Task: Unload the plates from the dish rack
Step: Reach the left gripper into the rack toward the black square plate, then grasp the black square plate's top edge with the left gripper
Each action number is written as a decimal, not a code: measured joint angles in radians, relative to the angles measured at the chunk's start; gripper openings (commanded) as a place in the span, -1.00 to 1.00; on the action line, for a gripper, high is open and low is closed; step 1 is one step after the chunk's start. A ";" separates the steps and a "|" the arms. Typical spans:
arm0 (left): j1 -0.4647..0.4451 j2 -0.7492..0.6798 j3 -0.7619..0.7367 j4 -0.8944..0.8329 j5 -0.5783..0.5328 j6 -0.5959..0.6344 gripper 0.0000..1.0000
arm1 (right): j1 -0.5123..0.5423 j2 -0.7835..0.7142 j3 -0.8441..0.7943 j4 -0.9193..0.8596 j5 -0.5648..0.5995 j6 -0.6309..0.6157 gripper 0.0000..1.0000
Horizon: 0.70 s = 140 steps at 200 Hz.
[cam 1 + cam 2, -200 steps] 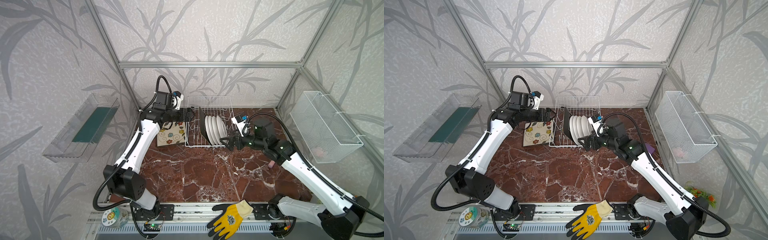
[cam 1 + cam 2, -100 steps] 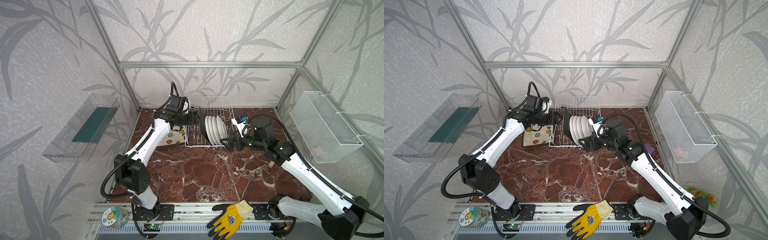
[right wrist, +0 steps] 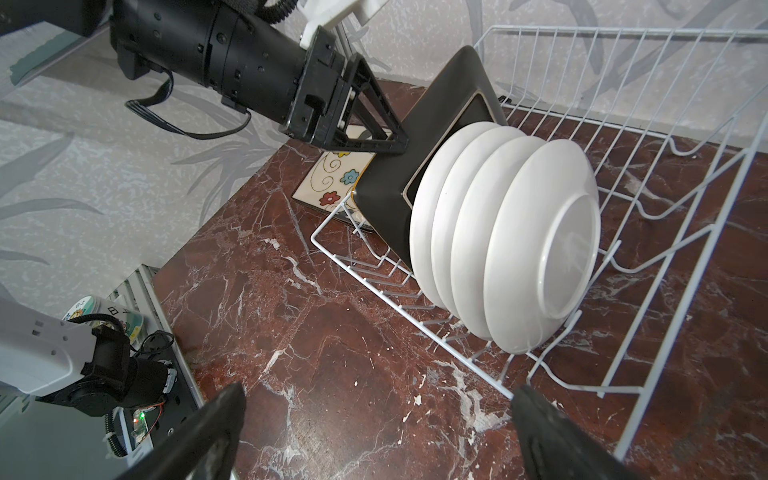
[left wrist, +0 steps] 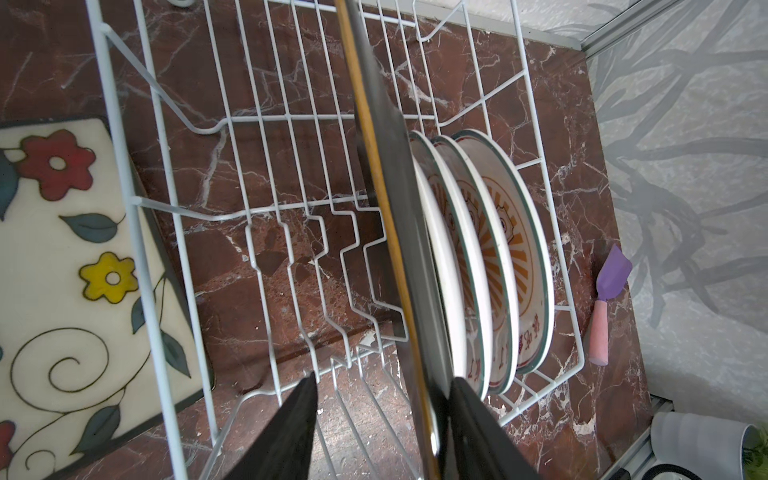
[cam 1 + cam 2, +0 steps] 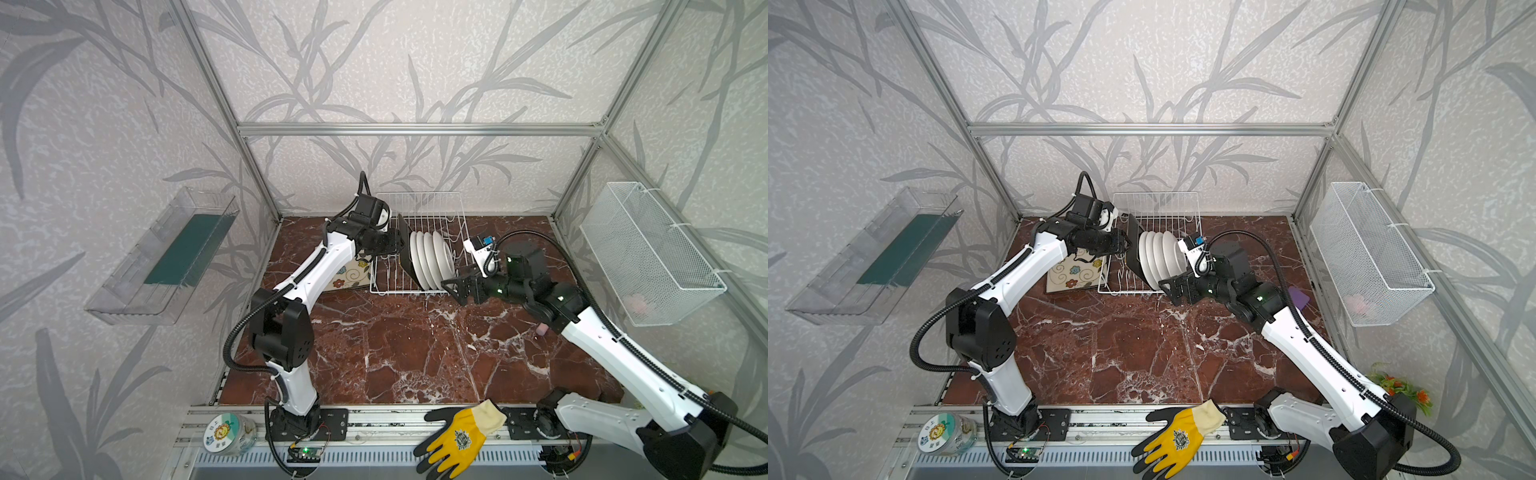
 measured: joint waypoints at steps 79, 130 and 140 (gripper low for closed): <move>-0.003 0.060 0.039 0.026 0.029 -0.026 -0.30 | 0.000 0.000 0.000 0.000 0.001 -0.001 0.98; -0.007 0.067 0.039 0.041 0.042 -0.048 -0.55 | 0.000 0.000 0.000 -0.001 0.001 -0.002 0.98; -0.008 0.067 0.039 0.045 0.047 -0.054 -0.58 | 0.000 0.000 0.000 -0.001 0.001 -0.002 0.98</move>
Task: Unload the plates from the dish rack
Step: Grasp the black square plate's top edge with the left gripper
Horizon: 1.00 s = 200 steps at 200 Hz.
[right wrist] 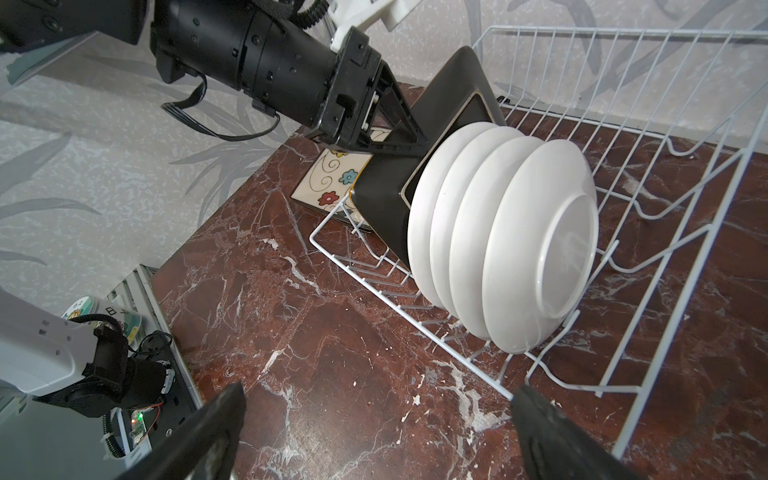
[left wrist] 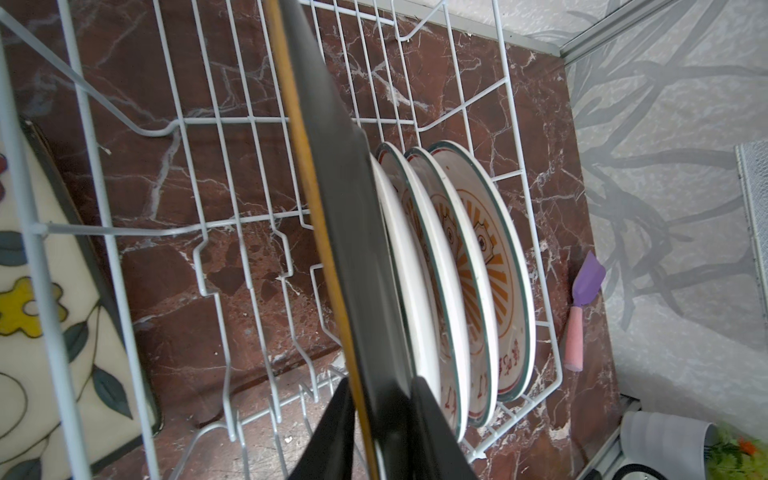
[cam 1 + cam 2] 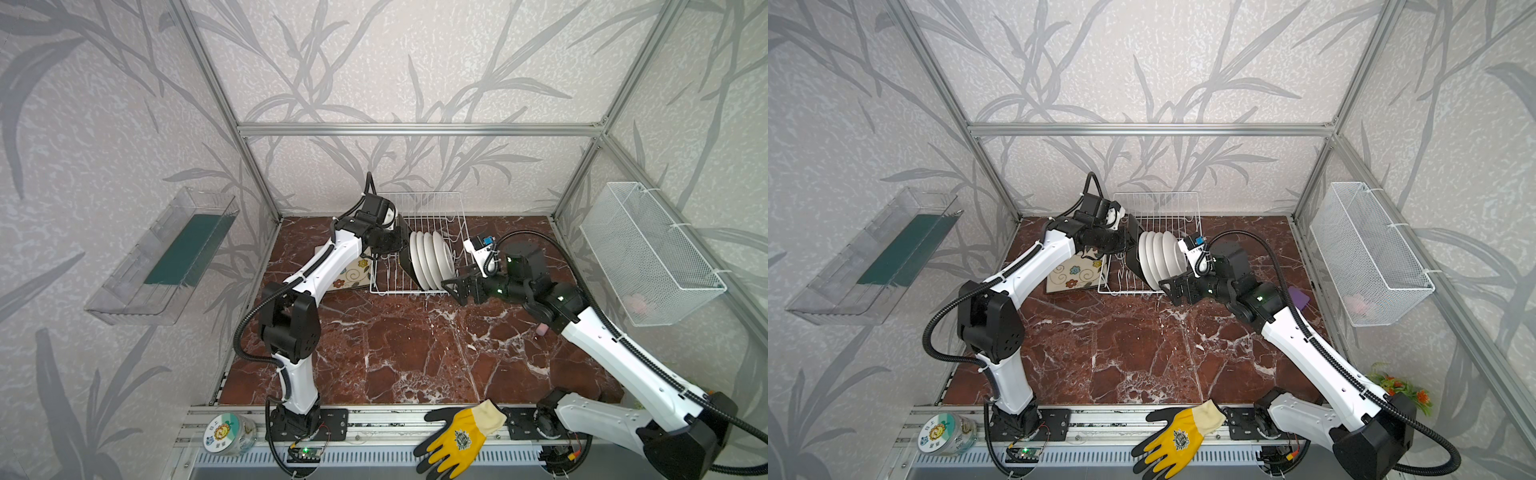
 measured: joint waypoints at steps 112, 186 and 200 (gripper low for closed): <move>0.000 -0.005 -0.014 0.060 0.023 -0.121 -1.00 | 0.000 -0.014 0.000 -0.004 0.019 -0.011 0.98; 0.000 -0.039 -0.093 0.149 0.026 -0.207 -1.00 | 0.000 -0.018 0.000 -0.004 0.026 -0.018 0.98; 0.000 -0.040 -0.093 0.150 0.027 -0.214 -1.00 | 0.000 -0.018 0.000 -0.004 0.026 -0.018 0.98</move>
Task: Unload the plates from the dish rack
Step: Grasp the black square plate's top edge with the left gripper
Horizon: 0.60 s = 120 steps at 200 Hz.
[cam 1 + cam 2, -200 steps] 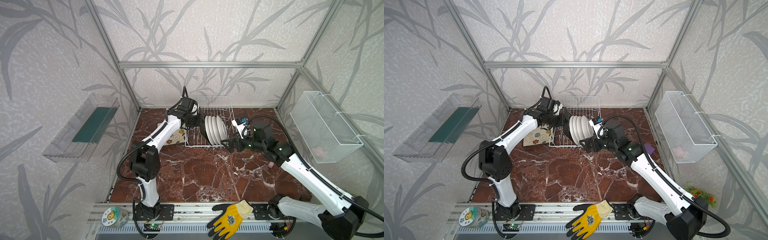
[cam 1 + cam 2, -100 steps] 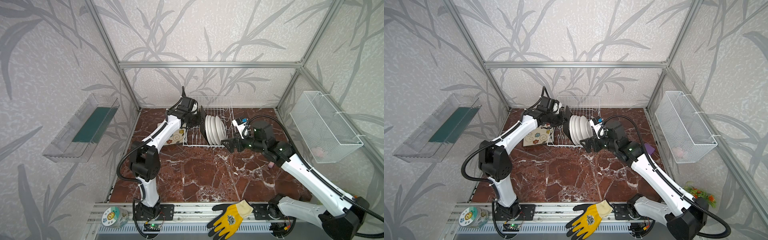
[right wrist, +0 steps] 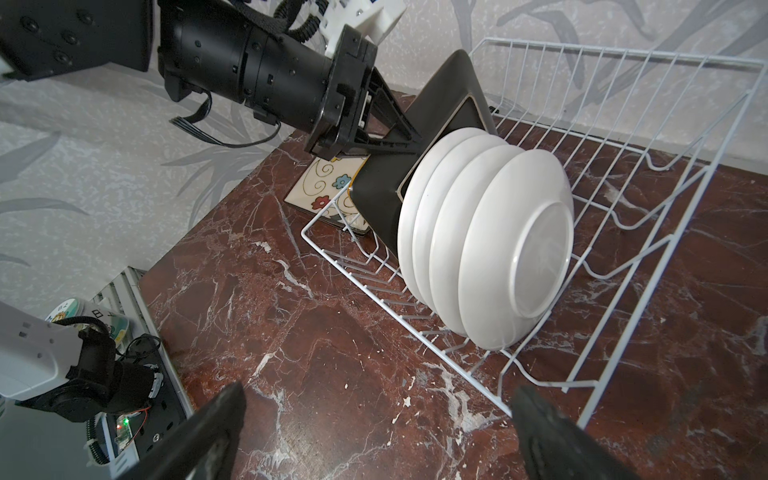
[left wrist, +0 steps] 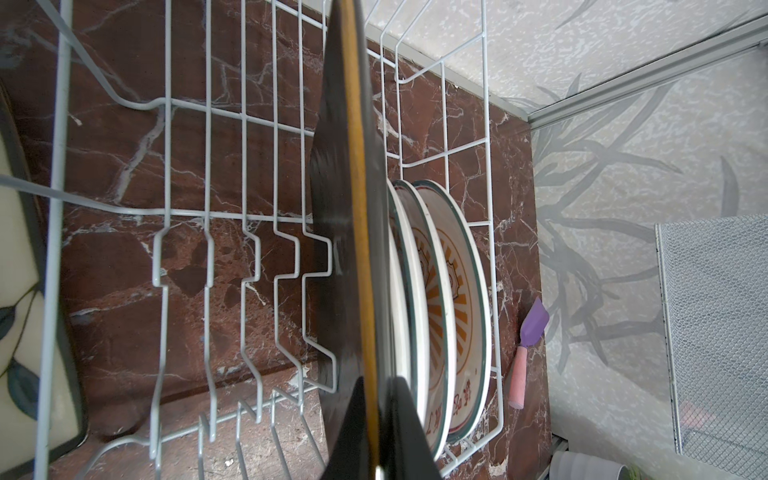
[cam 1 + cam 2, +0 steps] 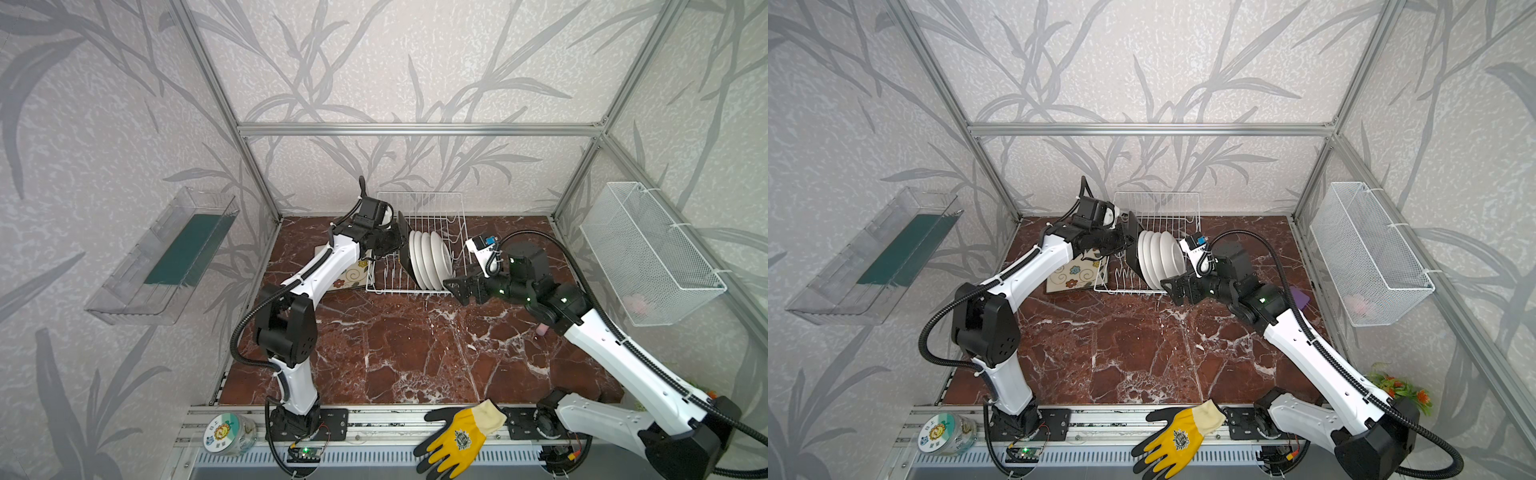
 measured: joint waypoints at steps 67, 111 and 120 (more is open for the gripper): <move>-0.006 0.000 0.000 0.002 0.003 -0.013 -1.00 | 0.000 0.000 0.000 0.000 0.000 0.000 0.98; -0.018 0.000 -0.001 0.011 -0.012 -0.038 -1.00 | 0.000 -0.007 0.000 0.000 0.001 -0.001 0.98; -0.022 0.000 -0.003 0.015 -0.018 -0.043 -1.00 | 0.000 -0.009 0.000 0.001 0.001 -0.001 0.98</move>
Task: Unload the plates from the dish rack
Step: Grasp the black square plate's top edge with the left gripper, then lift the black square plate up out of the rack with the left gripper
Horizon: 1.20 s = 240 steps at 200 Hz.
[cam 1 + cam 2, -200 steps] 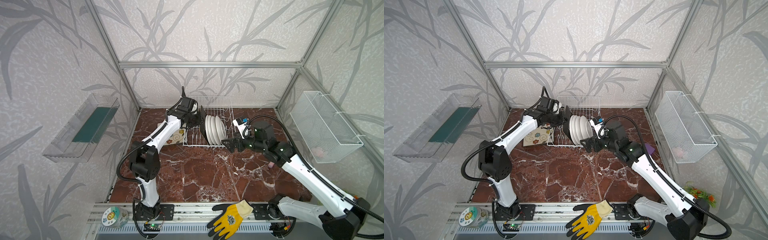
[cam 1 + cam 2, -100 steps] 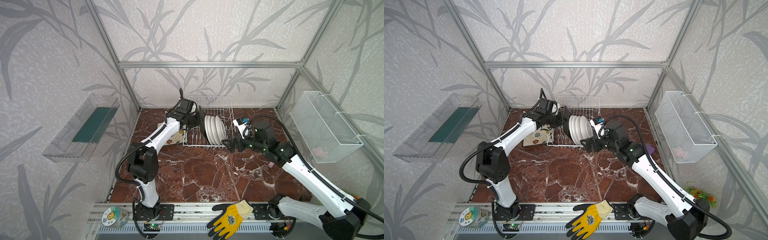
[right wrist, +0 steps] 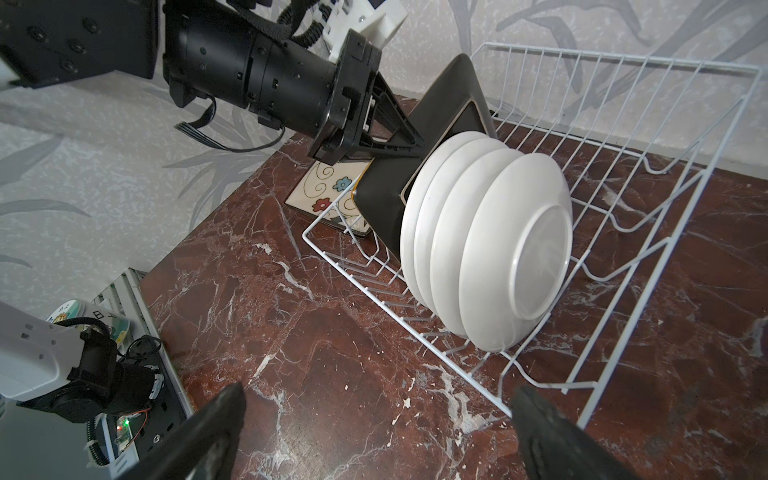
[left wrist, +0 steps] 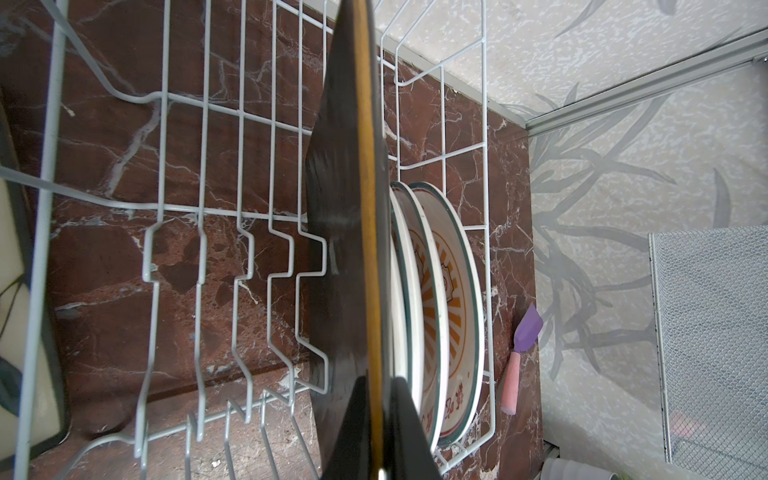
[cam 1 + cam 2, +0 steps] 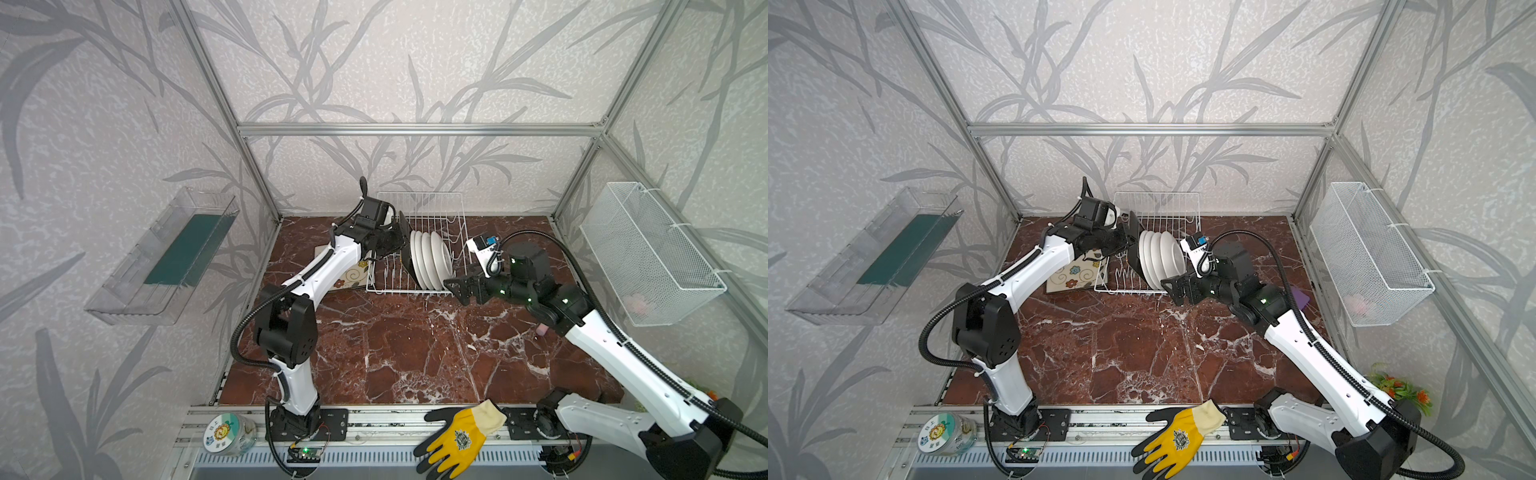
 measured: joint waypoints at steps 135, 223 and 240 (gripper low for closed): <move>-0.040 -0.023 0.004 -0.045 -0.031 -0.026 -1.00 | 0.000 0.000 0.000 0.001 0.000 -0.003 0.98; -0.043 -0.059 0.053 -0.129 -0.057 -0.025 -1.00 | 0.000 0.000 0.000 0.001 0.000 -0.003 0.98; -0.043 -0.075 0.058 -0.138 -0.061 -0.024 -1.00 | 0.000 0.000 0.000 0.001 0.000 -0.003 0.98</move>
